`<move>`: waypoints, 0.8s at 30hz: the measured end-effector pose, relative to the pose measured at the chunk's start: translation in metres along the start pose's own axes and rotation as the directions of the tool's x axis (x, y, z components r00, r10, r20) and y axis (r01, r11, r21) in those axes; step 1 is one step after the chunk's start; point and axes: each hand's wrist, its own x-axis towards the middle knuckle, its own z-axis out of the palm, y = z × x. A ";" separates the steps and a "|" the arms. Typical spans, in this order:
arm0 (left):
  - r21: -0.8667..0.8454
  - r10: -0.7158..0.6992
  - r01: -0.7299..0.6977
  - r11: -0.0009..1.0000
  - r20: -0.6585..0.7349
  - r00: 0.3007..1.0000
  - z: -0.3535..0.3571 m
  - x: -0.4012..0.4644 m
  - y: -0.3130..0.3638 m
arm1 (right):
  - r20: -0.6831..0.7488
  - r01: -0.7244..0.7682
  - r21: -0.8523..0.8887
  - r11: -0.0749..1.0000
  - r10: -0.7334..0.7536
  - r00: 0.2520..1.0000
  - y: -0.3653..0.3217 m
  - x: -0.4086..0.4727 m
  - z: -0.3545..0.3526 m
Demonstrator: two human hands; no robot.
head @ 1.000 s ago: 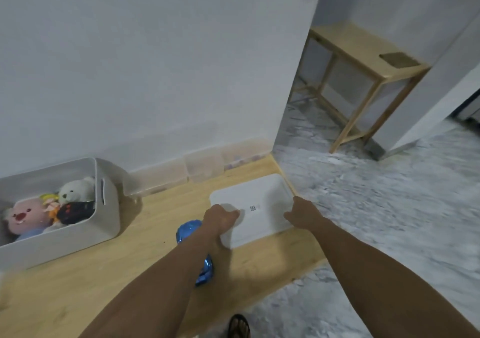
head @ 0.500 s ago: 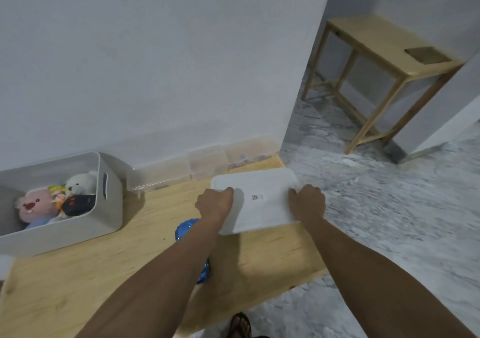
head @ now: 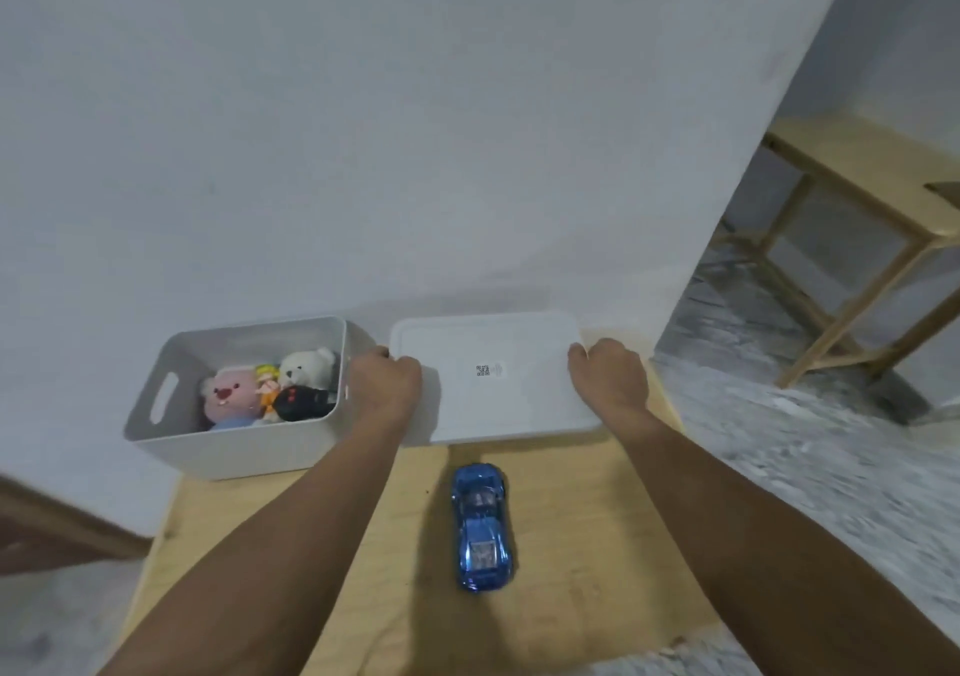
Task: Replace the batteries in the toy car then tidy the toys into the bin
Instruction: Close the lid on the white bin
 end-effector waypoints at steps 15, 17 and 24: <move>-0.066 -0.064 0.051 0.996 -0.210 0.976 -0.180 0.109 -0.071 | 0.249 0.210 0.091 0.973 -0.227 0.942 -0.179 -0.070 0.096; -0.046 -0.066 0.058 0.997 -0.206 0.976 -0.193 0.122 -0.081 | 0.256 0.225 0.091 0.970 -0.241 0.936 -0.195 -0.078 0.109; 0.002 -0.078 0.079 0.997 -0.143 0.987 -0.216 0.159 -0.111 | 0.280 0.211 0.085 0.974 -0.226 0.933 -0.223 -0.088 0.139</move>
